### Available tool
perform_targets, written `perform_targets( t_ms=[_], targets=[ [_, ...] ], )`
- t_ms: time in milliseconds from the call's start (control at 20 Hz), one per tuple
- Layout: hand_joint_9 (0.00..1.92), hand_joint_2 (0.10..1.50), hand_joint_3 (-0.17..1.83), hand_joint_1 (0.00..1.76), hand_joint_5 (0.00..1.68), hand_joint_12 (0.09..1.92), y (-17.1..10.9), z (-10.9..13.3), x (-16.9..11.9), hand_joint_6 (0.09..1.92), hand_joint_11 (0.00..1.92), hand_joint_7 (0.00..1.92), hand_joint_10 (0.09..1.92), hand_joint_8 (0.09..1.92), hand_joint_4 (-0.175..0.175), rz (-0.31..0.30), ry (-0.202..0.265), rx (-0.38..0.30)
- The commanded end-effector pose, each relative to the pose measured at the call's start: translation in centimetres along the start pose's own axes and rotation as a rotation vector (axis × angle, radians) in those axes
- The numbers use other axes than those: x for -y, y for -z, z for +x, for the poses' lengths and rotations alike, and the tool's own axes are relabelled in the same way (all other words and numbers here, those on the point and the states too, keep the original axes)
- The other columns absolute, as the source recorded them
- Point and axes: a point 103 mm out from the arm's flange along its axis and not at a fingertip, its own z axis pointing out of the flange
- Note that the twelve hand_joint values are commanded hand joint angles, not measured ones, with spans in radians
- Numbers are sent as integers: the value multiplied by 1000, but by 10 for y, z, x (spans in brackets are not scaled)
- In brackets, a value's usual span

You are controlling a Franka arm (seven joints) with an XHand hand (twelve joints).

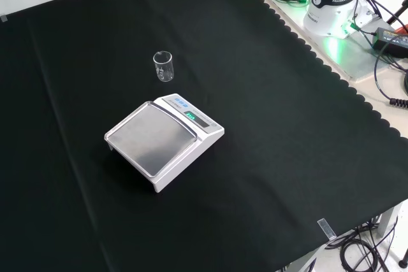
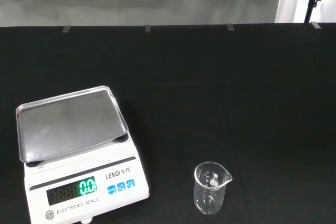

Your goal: Pick up the beaker.

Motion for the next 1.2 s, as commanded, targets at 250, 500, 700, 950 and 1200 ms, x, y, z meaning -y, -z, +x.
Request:
perform_targets(
  t_ms=[250, 500, 700, 950, 1200],
  targets=[
    [0, 1124, -19, 85, 100, 1556, 8, -13, 13, 87, 14, 0, 706, 521, -109, 26, 0, 29],
    [0, 1137, -13, 80, 106, 1559, -6, -20, 5, 87, 20, 0, 692, 503, -110, 16, 30, 16],
    [0, 1131, -16, 95, 107, 1556, -13, -22, -8, 87, 21, 0, 668, 475, -111, 33, 25, 28],
    [0, 1121, -20, 146, 141, 1535, -28, -17, -34, 87, 3, 0, 389, 345, -118, 29, 41, 23],
    [0, 1115, -22, 175, 155, 1525, -52, -8, -74, 87, 0, 0, 305, 305, -120, 65, 73, -19]
  ],
)
